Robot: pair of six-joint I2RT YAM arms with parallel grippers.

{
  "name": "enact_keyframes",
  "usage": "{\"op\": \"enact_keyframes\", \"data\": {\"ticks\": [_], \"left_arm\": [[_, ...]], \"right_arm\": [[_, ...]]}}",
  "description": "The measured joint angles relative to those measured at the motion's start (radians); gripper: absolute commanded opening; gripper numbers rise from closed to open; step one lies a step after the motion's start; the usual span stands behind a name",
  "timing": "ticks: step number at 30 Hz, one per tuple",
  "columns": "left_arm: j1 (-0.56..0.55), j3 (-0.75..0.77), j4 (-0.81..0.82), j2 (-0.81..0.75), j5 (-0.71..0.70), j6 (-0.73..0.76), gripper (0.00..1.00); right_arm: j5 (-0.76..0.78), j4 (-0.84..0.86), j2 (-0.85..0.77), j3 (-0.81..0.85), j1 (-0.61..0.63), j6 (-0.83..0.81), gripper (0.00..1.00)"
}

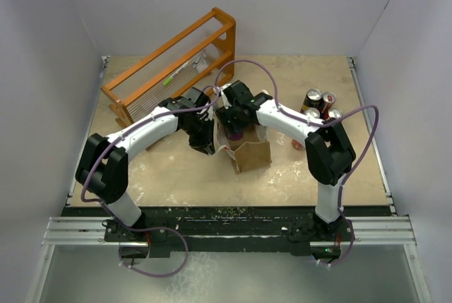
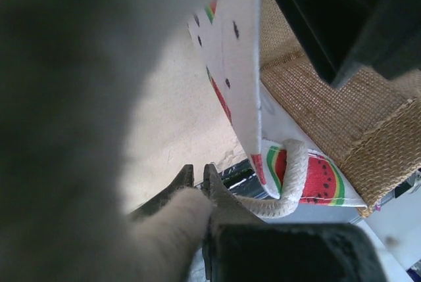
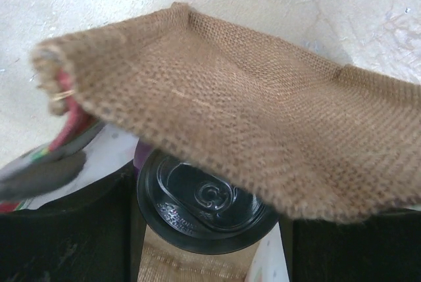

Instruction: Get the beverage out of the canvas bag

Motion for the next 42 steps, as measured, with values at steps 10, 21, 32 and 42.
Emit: {"op": "enact_keyframes", "data": {"ticks": [10, 21, 32, 42], "left_arm": [[0.000, 0.000, 0.007, 0.000, 0.006, 0.003, 0.00], [0.000, -0.008, 0.008, -0.001, 0.018, -0.001, 0.00], [0.000, -0.021, 0.023, -0.004, 0.032, -0.002, 0.00], [0.000, -0.036, 0.036, -0.014, 0.047, -0.001, 0.00]], "right_arm": [[-0.029, -0.074, -0.118, 0.000, -0.001, 0.016, 0.00], [-0.048, -0.084, -0.256, 0.000, -0.001, 0.032, 0.00], [-0.047, -0.136, -0.489, 0.000, -0.001, 0.046, 0.00], [0.084, -0.064, -0.785, -0.106, -0.001, 0.045, 0.00]]}}
